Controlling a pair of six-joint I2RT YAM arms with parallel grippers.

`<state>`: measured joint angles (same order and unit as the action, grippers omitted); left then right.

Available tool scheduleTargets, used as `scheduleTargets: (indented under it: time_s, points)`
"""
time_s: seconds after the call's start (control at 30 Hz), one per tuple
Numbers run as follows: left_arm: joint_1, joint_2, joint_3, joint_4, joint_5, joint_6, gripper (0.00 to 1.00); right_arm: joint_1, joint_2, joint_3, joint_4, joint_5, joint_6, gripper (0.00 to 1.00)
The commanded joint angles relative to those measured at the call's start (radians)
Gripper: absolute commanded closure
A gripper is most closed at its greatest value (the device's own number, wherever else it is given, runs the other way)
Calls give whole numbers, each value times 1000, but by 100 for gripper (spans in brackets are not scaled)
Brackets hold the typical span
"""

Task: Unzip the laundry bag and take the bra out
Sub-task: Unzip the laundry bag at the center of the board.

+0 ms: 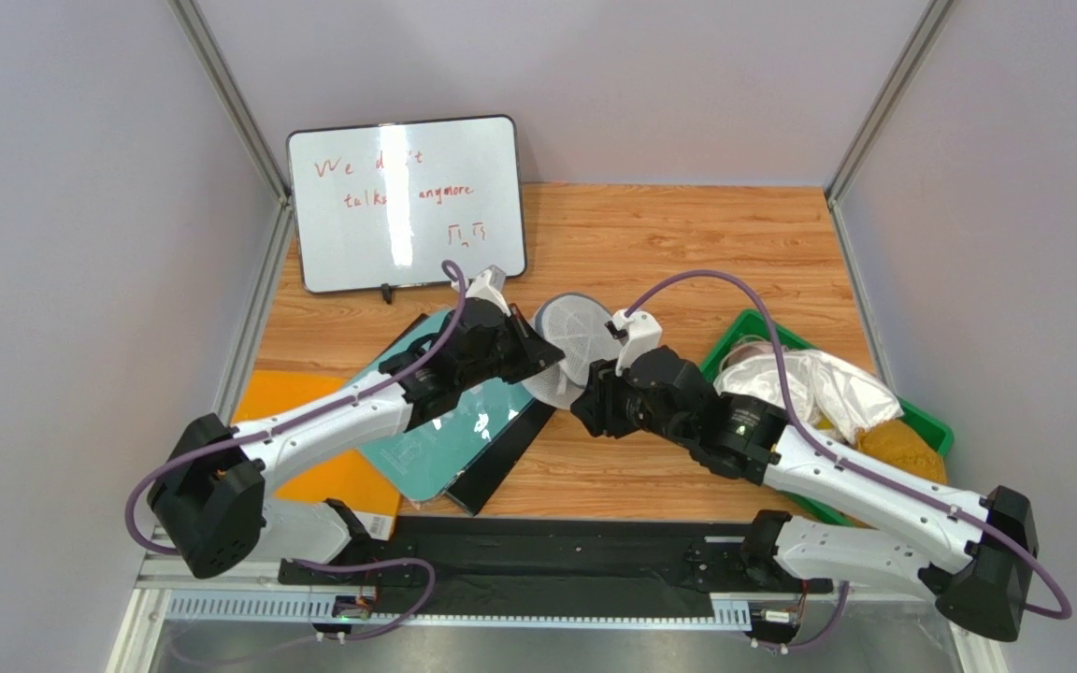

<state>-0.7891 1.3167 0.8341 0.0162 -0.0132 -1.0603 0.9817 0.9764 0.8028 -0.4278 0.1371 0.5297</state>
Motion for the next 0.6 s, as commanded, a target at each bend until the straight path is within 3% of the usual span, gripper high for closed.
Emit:
scheduleTargets:
  time_s: [0.0, 0.2, 0.57]
  points:
    - [-27, -36, 17, -45, -34, -49, 100, 23, 45, 24, 21, 172, 47, 55]
    - [-30, -68, -27, -33, -11, -75, 100, 25, 77, -51, 101, 196, 46, 38]
    - [-38, -102, -52, -50, 2, -84, 100, 95, 185, -37, 176, 326, -118, 28]
